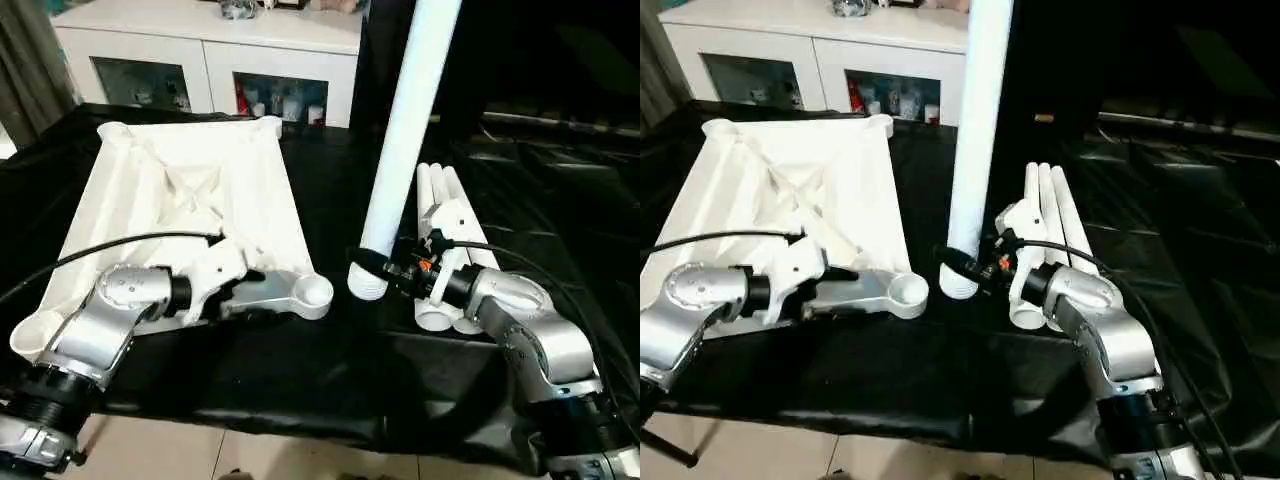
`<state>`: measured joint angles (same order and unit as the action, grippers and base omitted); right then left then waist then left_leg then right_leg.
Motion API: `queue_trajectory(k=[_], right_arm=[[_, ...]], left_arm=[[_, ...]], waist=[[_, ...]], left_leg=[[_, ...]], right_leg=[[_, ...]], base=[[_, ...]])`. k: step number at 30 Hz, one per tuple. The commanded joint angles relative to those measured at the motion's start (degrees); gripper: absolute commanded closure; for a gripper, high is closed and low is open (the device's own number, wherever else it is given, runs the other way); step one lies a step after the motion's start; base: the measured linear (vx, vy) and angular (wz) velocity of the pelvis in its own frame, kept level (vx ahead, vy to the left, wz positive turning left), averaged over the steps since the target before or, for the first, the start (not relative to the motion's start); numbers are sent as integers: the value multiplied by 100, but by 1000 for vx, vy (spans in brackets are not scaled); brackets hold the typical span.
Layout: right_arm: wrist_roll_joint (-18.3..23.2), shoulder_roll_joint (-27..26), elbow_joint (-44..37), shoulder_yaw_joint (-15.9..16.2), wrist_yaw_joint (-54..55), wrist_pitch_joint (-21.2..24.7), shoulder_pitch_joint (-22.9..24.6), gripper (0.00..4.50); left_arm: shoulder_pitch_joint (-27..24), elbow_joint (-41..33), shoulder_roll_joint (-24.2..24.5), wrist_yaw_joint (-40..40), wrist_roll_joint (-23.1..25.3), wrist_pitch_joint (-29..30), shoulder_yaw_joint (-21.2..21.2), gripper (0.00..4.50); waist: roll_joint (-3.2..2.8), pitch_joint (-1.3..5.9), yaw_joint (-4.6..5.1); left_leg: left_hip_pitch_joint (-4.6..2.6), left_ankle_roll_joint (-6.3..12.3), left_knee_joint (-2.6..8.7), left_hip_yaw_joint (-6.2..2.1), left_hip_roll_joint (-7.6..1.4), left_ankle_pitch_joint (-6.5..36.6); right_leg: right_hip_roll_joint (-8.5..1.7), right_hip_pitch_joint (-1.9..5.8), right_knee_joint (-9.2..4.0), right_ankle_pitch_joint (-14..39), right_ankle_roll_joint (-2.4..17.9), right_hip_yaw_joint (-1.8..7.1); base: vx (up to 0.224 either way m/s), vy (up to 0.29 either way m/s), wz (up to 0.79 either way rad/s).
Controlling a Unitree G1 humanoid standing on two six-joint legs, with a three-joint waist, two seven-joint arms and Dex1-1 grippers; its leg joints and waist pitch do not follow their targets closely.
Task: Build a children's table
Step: Pick table leg, then insert table leg to table base
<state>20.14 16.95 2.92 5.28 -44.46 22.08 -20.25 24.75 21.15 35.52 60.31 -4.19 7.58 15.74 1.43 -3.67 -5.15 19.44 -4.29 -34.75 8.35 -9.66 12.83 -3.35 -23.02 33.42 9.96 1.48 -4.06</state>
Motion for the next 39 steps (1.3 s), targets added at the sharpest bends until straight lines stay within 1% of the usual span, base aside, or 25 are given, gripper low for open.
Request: queue_trajectory(k=[1, 2, 3, 4, 5, 6, 7, 8, 9, 10, 11, 12, 13, 15, 16, 18, 19, 21, 25, 27, 29, 32, 34, 35, 39], right_arm=[[19, 16, -67, 76, -92, 2, -22, 261], [7, 40, -69, 94, -110, -5, 17, 261], [11, 65, -74, 86, -125, 1, 44, 261], [14, 108, -59, 30, -124, -15, 75, 261], [14, 108, -59, 30, -124, -15, 75, 261], [-3, 133, -35, -36, -81, -48, 60, 261], [-3, 133, -35, -36, -81, -48, 60, 261], [22, 142, -83, -92, -58, -26, 55, 261], [45, 154, -145, -111, -60, -3, 70, 261], [47, 160, -153, -111, -65, -1, 73, 261], [59, 211, -216, -114, -113, 8, 102, 261], [74, 309, -212, -129, -230, -37, 156, 261], [82, 381, -196, -147, -309, -68, 208, 261], [-11, 514, -230, -104, -349, -91, 306, 261], [-5, 515, -242, -108, -344, -82, 318, 261], [17, 513, -298, -126, -304, -47, 374, 261], [6, 485, -303, -145, -229, -52, 385, 261], [14, 382, -302, -176, -72, -13, 346, 261], [19, 335, -290, -141, -2, 3, 260, 261], [40, 345, -261, -155, -3, 8, 206, 261], [42, 345, -256, -160, -5, 12, 193, 261], [35, 349, -223, -166, -18, 3, 162, 261], [30, 349, -209, -164, -22, 5, 145, 261], [28, 349, -190, -153, -24, 3, 127, 261], [24, 349, -133, -137, -39, -11, 70, 261]], left_arm=[[124, 220, 27, 101, 58, -98, 7, 121], [124, 294, 23, 126, 70, -122, 15, 121], [115, 301, 10, 161, 48, -67, 16, 121], [116, 322, -73, 144, -9, -7, -17, 121], [116, 322, -73, 144, -9, -7, -17, 121], [164, 383, -178, 104, -37, 27, -35, 149], [164, 383, -178, 104, -37, 27, -35, 156], [235, 456, -261, 131, -28, 2, -18, 156], [270, 449, -297, 176, -46, 22, 1, 156], [274, 444, -300, 181, -47, 28, 5, 162], [311, 402, -326, 226, -54, 80, 40, 176], [362, 394, -404, 246, -41, 136, 93, 176], [377, 373, -467, 232, -34, 180, 125, 191], [428, 303, -514, 281, 9, 277, 206, 199], [422, 280, -514, 295, 8, 296, 217, 209], [389, 169, -509, 372, 0, 391, 262, 237], [367, 121, -523, 415, -15, 455, 265, 247], [374, 95, -504, 452, -34, 571, 233, 256], [377, 16, -364, 601, 17, 649, 281, 289], [366, -44, -289, 626, 23, 711, 282, 302], [358, -69, -261, 640, 20, 736, 281, 325], [264, -142, -178, 628, 71, 786, 249, 346], [210, -134, -148, 603, 106, 777, 231, 346], [141, -111, -99, 571, 167, 735, 248, 368], [45, -89, -3, 565, 280, 667, 336, 389]], waist=[[-107, 361, -27], [-87, 365, -50], [-122, 366, -64], [-159, 352, -90], [-136, 356, -97], [-187, 395, -135], [-153, 399, -140], [-234, 412, -189], [-196, 404, -183], [-210, 421, -196], [-303, 442, -223], [-282, 455, -228], [-229, 455, -235], [-321, 446, -288], [-297, 444, -284], [-305, 431, -280], [-245, 422, -256], [-285, 409, -230], [-252, 407, -204], [-270, 411, -201], [-259, 421, -195], [-186, 421, -186], [-209, 427, -188], [-191, 422, -185], [-185, 409, -167]], left_leg=[[-32, -85, 554, -98, -304, 1406], [-15, -67, 554, -92, -316, 1293], [-36, -70, 555, -86, -320, 1350], [-64, -121, 541, -56, -320, 1651], [-75, -129, 533, -44, -314, 1683], [-83, -133, 523, -34, -302, 1533], [-69, -110, 521, -15, -302, 1413], [-74, -78, 496, -3, -283, 1246], [-94, -50, 491, 27, -281, 1246], [-54, -44, 479, 20, -277, 1142], [-20, -53, 475, -6, -278, 1009], [21, -26, 465, -9, -280, 812], [43, 45, 451, 3, -273, 676], [55, 86, 446, 2, -282, 672], [66, 92, 448, 4, -275, 709], [77, 74, 470, -12, -284, 793], [76, 75, 479, -10, -285, 845], [56, 60, 491, -13, -281, 936], [53, 67, 505, -16, -294, 970], [48, 68, 499, -15, -291, 941], [53, 93, 490, -7, -298, 819], [77, 144, 483, 6, -291, 685], [82, 159, 479, 3, -292, 613], [86, 166, 482, 2, -291, 624], [78, 144, 495, -1, -287, 727]], right_leg=[[-527, 260, -402, 2229, 677, 298], [-537, 271, -364, 2019, 767, 308], [-536, 254, -359, 2012, 815, 310], [-532, 203, -372, 2035, 927, 334], [-517, 199, -366, 1991, 950, 335], [-515, 229, -316, 1657, 1037, 348], [-501, 242, -312, 1468, 1072, 348], [-493, 238, -285, 1216, 1133, 348], [-473, 214, -314, 1195, 1145, 350], [-473, 266, -270, 1043, 1200, 347], [-491, 303, -230, 892, 1221, 344], [-478, 334, -203, 658, 1221, 333], [-467, 345, -203, 565, 1219, 327], [-490, 339, -247, 935, 1139, 319], [-486, 341, -274, 1151, 1069, 315], [-497, 345, -307, 1495, 950, 304], [-495, 341, -329, 1703, 886, 298], [-485, 304, -353, 1984, 817, 295], [-483, 295, -361, 2019, 781, 300], [-485, 288, -343, 1981, 793, 304], [-484, 285, -316, 1765, 855, 310], [-485, 301, -298, 1642, 879, 309], [-486, 300, -283, 1580, 871, 308], [-492, 305, -286, 1633, 855, 306], [-493, 297, -316, 1879, 768, 304]], base=[[0, 0, 0], [0, 0, 0], [65, -8, 5], [0, 0, 0], [62, -15, 9], [0, 0, 0], [67, -21, 9], [62, -28, 12], [62, -28, 12], [54, -30, 13], [0, 0, 0], [0, 0, 0], [0, 0, 0], [0, 0, 0], [0, 0, 0], [0, 0, 0], [0, 0, 0], [0, 0, 0], [0, 0, 0], [0, 0, 0], [0, 0, 0], [0, 0, 0], [0, 0, 0], [0, 0, 0], [0, 0, 0]])
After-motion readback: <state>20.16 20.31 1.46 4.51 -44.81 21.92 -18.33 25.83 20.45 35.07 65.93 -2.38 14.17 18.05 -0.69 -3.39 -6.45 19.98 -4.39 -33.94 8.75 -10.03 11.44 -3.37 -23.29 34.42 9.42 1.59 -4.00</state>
